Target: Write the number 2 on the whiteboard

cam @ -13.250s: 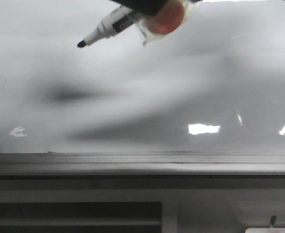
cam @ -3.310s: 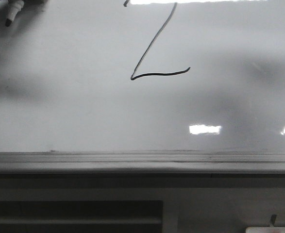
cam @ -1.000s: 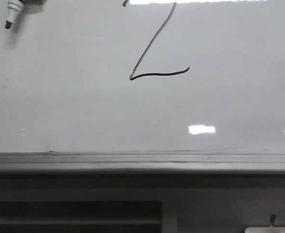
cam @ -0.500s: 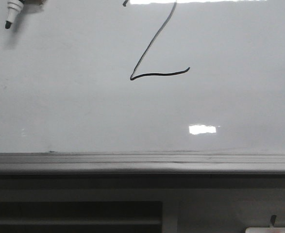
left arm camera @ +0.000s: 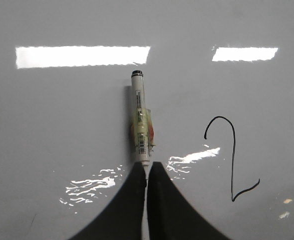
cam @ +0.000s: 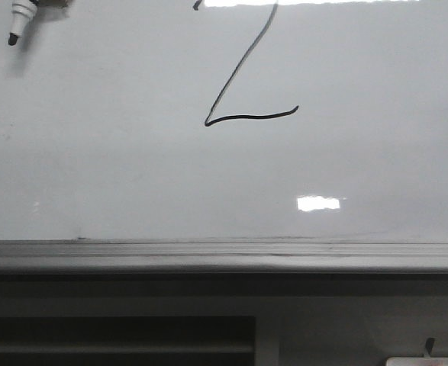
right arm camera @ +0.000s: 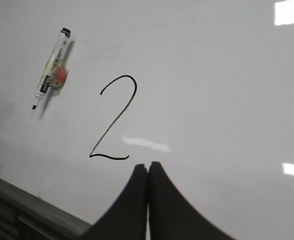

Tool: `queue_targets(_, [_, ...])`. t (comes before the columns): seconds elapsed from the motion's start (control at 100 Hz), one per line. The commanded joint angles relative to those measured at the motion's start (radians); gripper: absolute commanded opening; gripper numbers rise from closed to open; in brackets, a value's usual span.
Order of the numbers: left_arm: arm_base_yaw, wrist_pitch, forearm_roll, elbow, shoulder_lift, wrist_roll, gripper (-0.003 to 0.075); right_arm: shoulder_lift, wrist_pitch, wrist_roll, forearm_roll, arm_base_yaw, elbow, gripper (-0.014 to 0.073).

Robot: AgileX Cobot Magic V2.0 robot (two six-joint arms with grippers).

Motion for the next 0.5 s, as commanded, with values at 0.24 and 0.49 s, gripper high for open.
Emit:
queue_targets(0.24, [-0.005,-0.073,0.002,-0.020,0.009,-0.001,-0.0020,0.007,-0.036,-0.011,0.016,-0.007,-0.023,-0.0053])
queue_targets(0.49, [0.056,-0.114,0.043,0.018,0.011,-0.001,-0.0020,0.007,-0.040,-0.011,0.016,-0.007,-0.023,-0.0053])
